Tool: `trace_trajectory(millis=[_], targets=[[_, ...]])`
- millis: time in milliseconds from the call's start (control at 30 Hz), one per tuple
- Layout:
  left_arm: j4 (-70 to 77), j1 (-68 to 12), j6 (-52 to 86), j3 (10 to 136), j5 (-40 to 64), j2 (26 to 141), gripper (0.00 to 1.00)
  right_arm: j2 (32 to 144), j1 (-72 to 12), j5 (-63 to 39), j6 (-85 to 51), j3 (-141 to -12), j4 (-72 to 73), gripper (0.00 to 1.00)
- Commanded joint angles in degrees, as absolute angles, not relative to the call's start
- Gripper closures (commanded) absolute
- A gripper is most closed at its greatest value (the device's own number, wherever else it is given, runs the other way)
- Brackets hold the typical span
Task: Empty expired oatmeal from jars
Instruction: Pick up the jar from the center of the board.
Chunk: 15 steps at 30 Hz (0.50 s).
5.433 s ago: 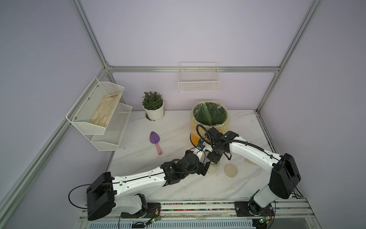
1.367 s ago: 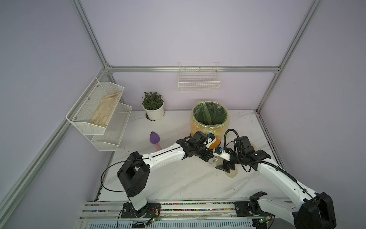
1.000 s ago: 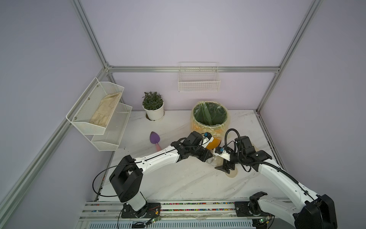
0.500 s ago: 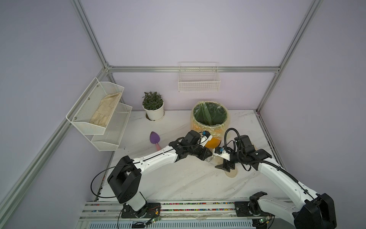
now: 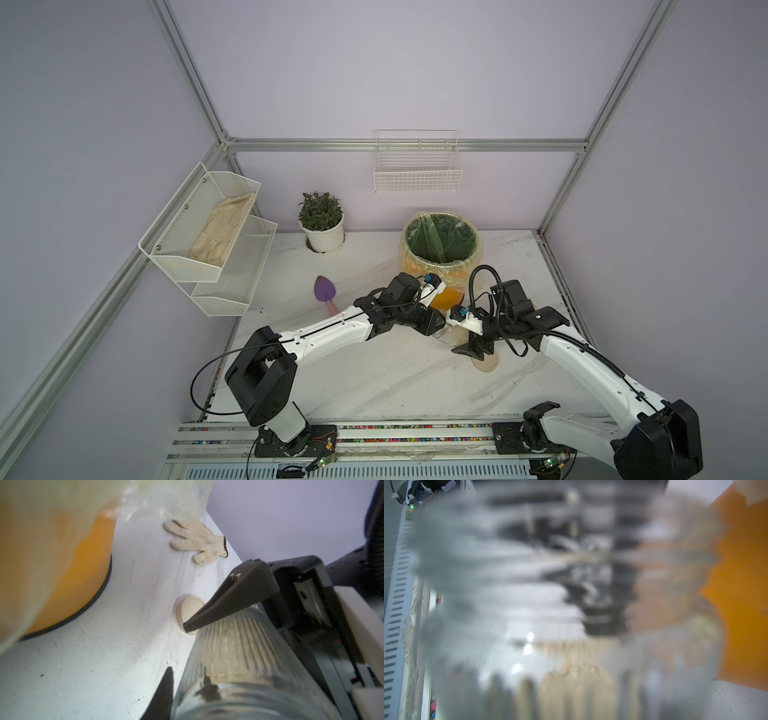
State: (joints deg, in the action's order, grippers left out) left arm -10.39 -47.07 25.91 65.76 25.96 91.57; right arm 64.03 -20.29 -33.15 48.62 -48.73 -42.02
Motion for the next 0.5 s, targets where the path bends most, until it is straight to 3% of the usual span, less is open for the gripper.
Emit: trace_trajectory(millis=[0,33,133,167,467], targets=[[-6.40,-47.42,25.43,67.53,27.28,88.58,0.33,59.33,-20.09,-37.81,45.28,-51.03,-41.23,0.98],[-7.17,-47.43,25.08,68.31,27.02,88.20,0.19,59.07,-20.13,-38.35,44.23,-51.36,-41.58,0.99],[-8.68,-47.45,24.87,70.08,26.42,87.24,0.16,58.33,-20.12,-38.33,43.51,-51.82,-42.60,0.99],[-9.06,-47.38,24.77,70.50,26.10,86.99,0.02,57.75,-20.13,-38.19,43.24,-51.86,-42.59,0.99],[-13.52,-47.40,23.35,72.42,15.39,81.46,0.00,54.58,-20.04,-34.84,39.80,-55.18,-43.31,0.99]])
